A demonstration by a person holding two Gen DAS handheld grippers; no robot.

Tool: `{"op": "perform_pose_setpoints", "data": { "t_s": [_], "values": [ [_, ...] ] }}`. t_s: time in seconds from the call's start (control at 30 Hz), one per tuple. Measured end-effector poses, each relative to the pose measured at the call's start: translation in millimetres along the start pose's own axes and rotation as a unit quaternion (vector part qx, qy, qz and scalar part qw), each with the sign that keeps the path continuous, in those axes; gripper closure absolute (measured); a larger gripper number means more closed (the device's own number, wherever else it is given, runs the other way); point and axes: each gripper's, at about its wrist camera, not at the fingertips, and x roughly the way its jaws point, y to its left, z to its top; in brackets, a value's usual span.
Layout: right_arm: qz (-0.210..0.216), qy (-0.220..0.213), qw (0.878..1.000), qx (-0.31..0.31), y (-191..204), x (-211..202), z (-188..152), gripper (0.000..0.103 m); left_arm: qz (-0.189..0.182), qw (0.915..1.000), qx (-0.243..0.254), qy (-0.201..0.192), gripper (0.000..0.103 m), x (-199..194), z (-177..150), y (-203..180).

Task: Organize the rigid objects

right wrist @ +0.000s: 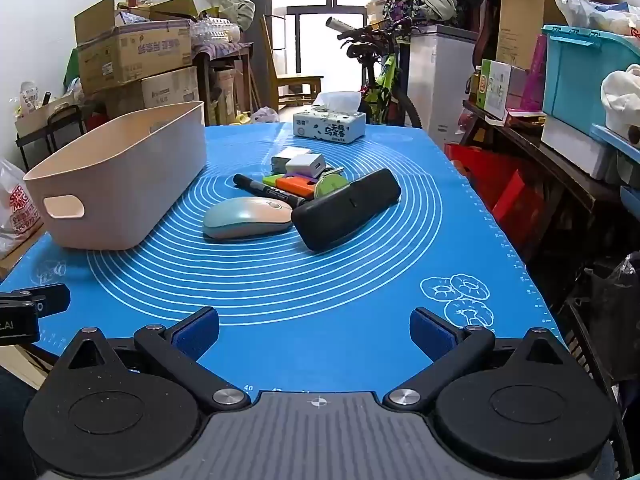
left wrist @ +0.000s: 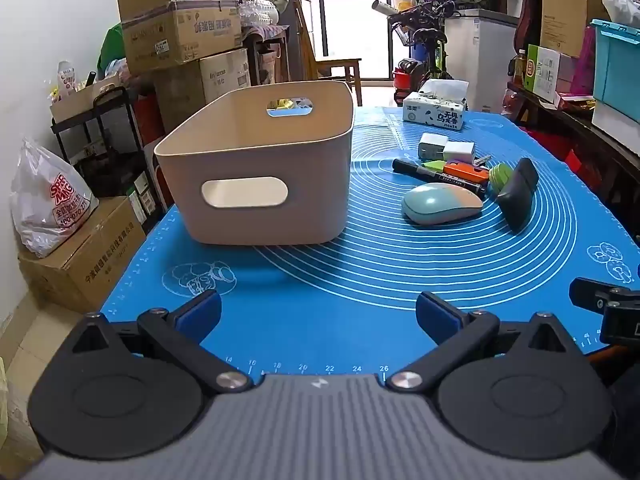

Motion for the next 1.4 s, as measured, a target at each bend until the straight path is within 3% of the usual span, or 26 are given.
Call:
{"op": "perform_pose_setpoints", "data": {
  "t_s": [1.4],
  "values": [
    [-0.006, -0.003, 1.0, -0.003, 2.3, -3.5, -1.5, 0.003, -0.006, 0.9999, 0.003, 0.007, 0.006, 4.3, -1.5, -2.1]
  ]
}}
